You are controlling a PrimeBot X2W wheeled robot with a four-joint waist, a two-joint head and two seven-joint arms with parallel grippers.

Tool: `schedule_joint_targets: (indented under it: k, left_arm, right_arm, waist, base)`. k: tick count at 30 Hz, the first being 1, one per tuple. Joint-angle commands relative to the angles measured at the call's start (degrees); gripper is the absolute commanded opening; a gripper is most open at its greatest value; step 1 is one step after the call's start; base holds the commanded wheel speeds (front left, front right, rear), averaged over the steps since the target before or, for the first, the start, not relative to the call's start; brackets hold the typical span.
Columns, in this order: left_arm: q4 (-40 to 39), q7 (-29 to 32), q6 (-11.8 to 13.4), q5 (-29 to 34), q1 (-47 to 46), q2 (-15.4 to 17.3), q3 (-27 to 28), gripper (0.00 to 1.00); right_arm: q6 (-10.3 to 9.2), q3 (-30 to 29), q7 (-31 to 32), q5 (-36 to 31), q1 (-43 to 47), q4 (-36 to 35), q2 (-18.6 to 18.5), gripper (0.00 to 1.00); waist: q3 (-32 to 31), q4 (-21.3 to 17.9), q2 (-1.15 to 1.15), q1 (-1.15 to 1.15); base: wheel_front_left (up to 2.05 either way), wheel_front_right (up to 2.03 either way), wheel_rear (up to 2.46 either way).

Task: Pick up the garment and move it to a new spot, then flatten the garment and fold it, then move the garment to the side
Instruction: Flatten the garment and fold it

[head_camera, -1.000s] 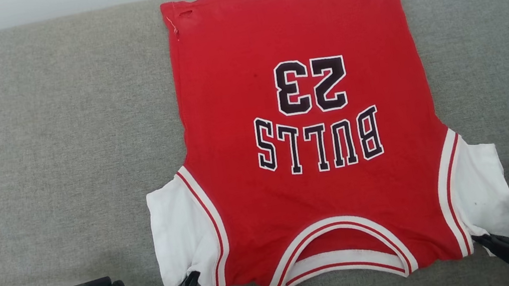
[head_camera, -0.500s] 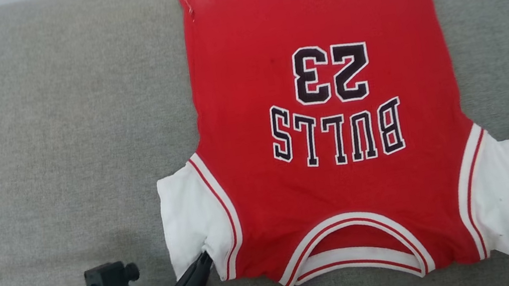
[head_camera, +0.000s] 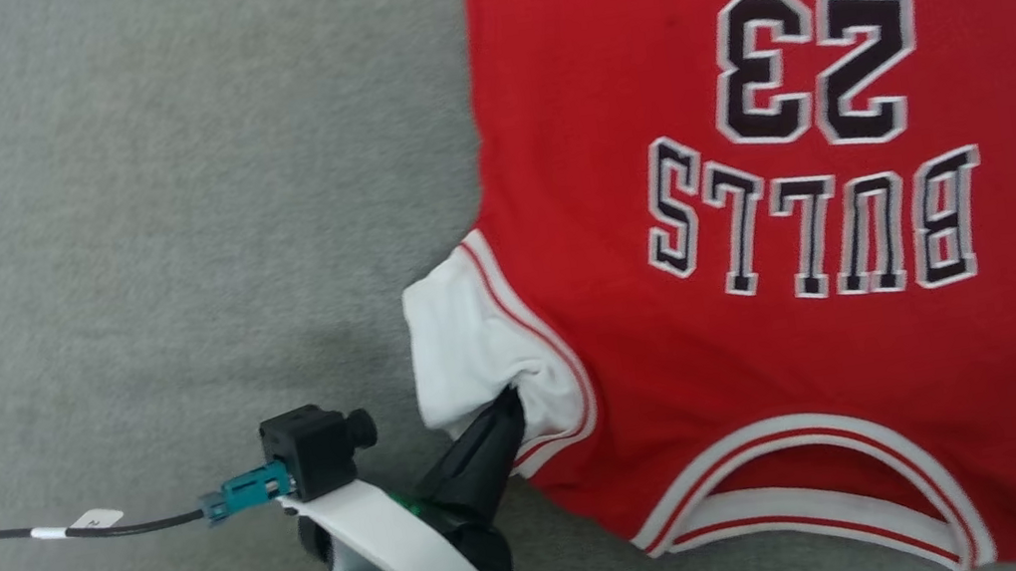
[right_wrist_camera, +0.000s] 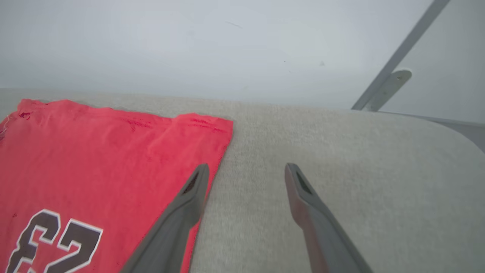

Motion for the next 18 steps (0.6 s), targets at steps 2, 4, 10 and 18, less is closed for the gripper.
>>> schedule_joint_targets:
  k: [2, 4, 10, 18]
  left_arm:
    - [0.5, -0.5, -0.3, 0.5, -0.7, -0.9, -0.3, 0.00]
    - [0.3, -0.9, -0.4, 1.2, -0.8, -1.5, -0.4, 0.00]
    - [-1.3, -1.5, -0.2, 3.4, -0.6, -2.8, -1.4, 0.00]
    - [-1.3, -1.7, -0.5, 3.6, -1.4, -3.9, -1.4, 0.00]
  right_arm:
    - [0.00, 1.4, 1.7, -1.6, -3.3, 3.7, 0.7, 1.00]
    - [0.00, 2.9, 4.0, -3.2, -6.8, 7.7, 0.8, 1.00]
    - [0.00, 7.4, 5.6, -8.3, -10.9, 15.7, -0.8, 1.00]
    - [0.00, 10.4, 5.8, -8.7, -11.5, 22.4, -0.2, 1.00]
  waist:
    - [3.6, 3.9, 0.00, 0.00]
    - [4.6, 4.9, 0.00, 0.00]
    - [6.1, 7.8, 0.00, 0.00]
    - [7.5, 8.6, 0.00, 0.00]
  base:
    - [0.00, 0.00, 0.00]
    - [0.00, 0.00, 0.00]
    - [0.00, 0.00, 0.00]
    - [0.00, 0.00, 0.00]
